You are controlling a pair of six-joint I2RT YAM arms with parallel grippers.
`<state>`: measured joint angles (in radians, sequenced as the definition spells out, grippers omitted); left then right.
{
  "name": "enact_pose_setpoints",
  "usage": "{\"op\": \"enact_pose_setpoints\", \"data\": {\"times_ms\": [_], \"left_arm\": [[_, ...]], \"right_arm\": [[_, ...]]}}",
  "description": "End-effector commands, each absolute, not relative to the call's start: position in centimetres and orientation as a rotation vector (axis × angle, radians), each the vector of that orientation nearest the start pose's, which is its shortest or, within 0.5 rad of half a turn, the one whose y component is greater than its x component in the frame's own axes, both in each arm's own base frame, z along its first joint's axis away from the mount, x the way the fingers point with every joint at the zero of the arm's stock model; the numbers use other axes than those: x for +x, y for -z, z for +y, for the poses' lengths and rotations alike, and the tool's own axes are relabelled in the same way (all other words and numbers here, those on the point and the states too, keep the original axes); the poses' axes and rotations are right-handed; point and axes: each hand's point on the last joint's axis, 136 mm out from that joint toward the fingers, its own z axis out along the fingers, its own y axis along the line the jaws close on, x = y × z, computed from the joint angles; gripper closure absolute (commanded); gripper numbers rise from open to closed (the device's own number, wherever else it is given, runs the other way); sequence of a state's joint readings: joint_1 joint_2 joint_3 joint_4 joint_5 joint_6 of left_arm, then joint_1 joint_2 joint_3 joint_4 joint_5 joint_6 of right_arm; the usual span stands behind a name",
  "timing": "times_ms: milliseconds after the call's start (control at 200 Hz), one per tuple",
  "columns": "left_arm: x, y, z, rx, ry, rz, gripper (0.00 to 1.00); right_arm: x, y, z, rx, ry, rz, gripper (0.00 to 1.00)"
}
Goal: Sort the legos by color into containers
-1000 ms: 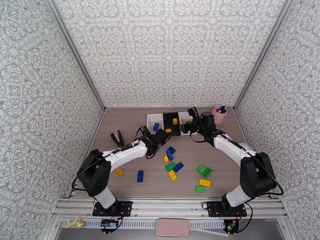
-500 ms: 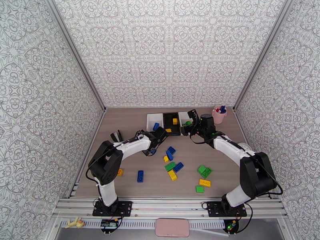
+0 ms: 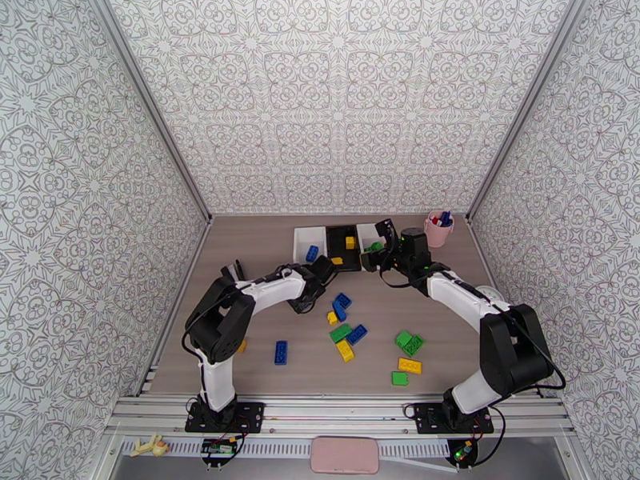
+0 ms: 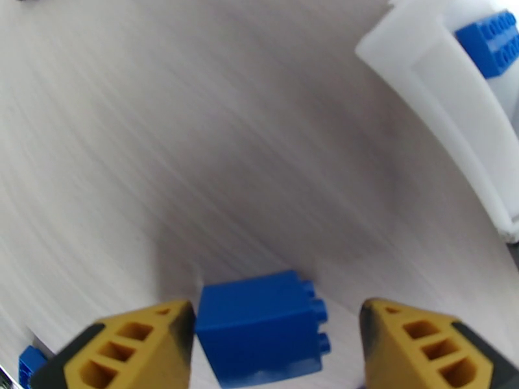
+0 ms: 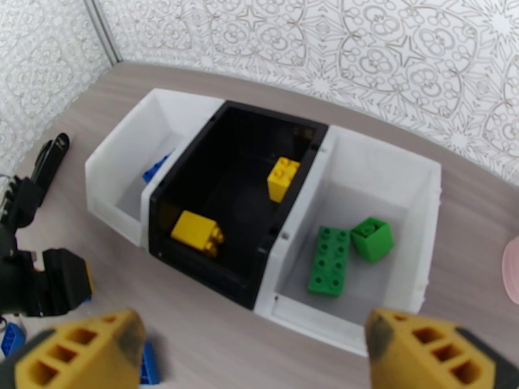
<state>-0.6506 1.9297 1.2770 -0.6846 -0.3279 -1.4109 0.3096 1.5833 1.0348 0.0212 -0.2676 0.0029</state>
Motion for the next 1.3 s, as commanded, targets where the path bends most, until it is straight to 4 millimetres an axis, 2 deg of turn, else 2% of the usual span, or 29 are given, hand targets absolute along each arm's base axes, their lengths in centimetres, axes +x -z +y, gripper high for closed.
{"op": "enact_pose_setpoints", "data": {"times_ms": [0,160,430,595,795,975,1150,1295], "left_arm": [[35.0,-1.9,-19.7,-1.082,0.035,2.568,0.38],[34.8,-1.8,-19.7,-1.08,0.033,2.576,0.56],[35.0,-3.3,-19.4,-1.043,0.036,2.547,0.61],[35.9,-5.7,-19.7,-0.951,0.097,2.494,0.66],[37.9,-9.5,-21.3,-0.765,0.24,2.425,0.69],[39.8,-12.1,-21.5,-0.664,0.311,2.352,0.71],[43.4,-14.3,-21.9,-0.572,0.415,2.295,0.74],[46.8,-15.1,-21.6,-0.535,0.436,2.261,0.75]], "right_arm": [[43.6,-18.4,19.0,-0.477,-0.484,2.056,0.07],[43.5,-18.4,19.0,-0.479,-0.483,2.057,0.07],[43.4,-18.4,18.9,-0.478,-0.487,2.053,0.07],[42.5,-19.1,19.9,-0.546,-0.506,2.021,0.06],[40.6,-19.5,22.4,-0.69,-0.514,1.978,0.04],[38.9,-20.1,24.8,-0.777,-0.565,1.921,0.03],[37.9,-20.4,26.6,-0.826,-0.597,1.886,0.02],[37.7,-20.4,27.7,-0.848,-0.613,1.881,0.02]]}}
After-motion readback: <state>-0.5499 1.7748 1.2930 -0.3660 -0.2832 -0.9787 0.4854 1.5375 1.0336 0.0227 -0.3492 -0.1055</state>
